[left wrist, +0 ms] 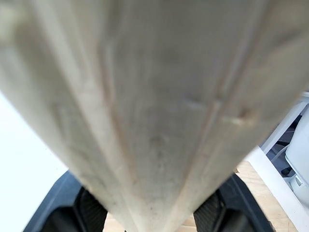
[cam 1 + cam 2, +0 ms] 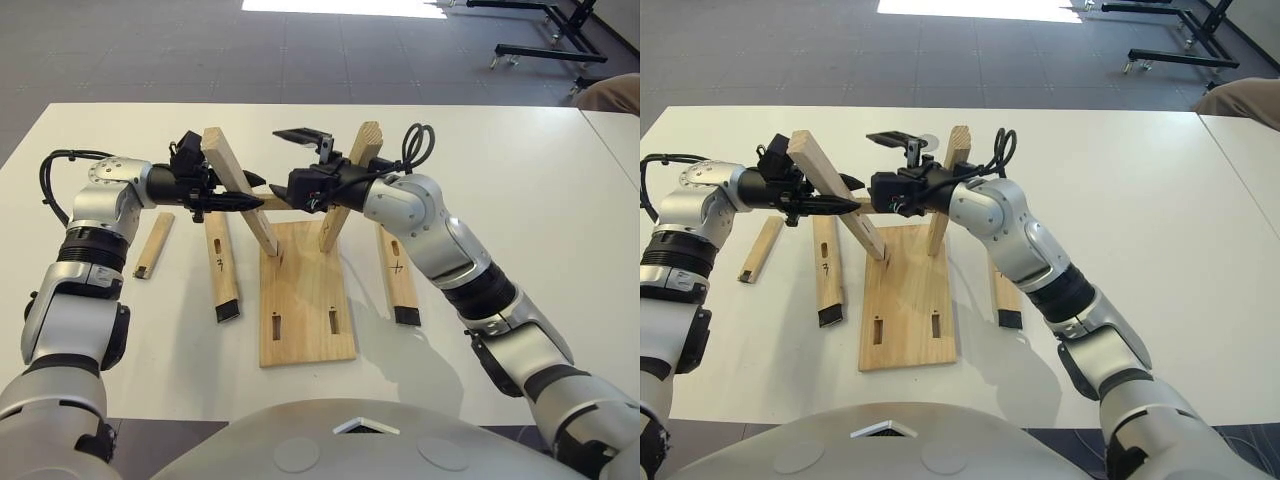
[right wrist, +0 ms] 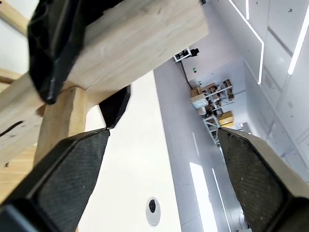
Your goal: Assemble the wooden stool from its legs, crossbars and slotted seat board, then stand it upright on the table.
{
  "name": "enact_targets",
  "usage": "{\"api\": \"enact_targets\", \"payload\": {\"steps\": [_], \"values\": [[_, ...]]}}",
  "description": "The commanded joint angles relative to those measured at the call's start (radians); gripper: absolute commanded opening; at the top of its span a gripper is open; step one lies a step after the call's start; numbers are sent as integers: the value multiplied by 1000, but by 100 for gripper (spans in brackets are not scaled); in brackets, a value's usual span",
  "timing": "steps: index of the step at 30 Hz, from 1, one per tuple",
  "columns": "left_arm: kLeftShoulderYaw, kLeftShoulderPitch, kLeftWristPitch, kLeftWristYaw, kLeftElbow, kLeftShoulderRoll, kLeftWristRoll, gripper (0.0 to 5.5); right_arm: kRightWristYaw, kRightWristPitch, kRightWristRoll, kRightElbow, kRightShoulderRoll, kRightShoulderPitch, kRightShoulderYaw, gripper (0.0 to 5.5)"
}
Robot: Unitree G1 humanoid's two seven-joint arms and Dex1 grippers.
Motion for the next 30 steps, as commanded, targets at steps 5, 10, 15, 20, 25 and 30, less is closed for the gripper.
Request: {"api": "enact_targets", "payload": {"steps": [5,10,15,20,25,30], "values": [[-43,44,10,-8,27,-1,67,202,193,107,-87,37,-95,32,85,408],[-48,45,-2,-8,31,-13,84,202,182,95,-46,30,-79,21,50,408],[-42,67,-9,-8,26,1,94,202,105,98,247,-37,58,-67,-211,408],[-35,75,-15,-8,8,18,101,202,162,275,709,101,-23,-250,-677,408],[-23,86,-15,-8,-24,24,110,202,491,189,721,635,-365,-195,-767,408],[-21,73,-2,-7,-36,22,123,202,619,217,742,682,-337,-114,-688,408]]}}
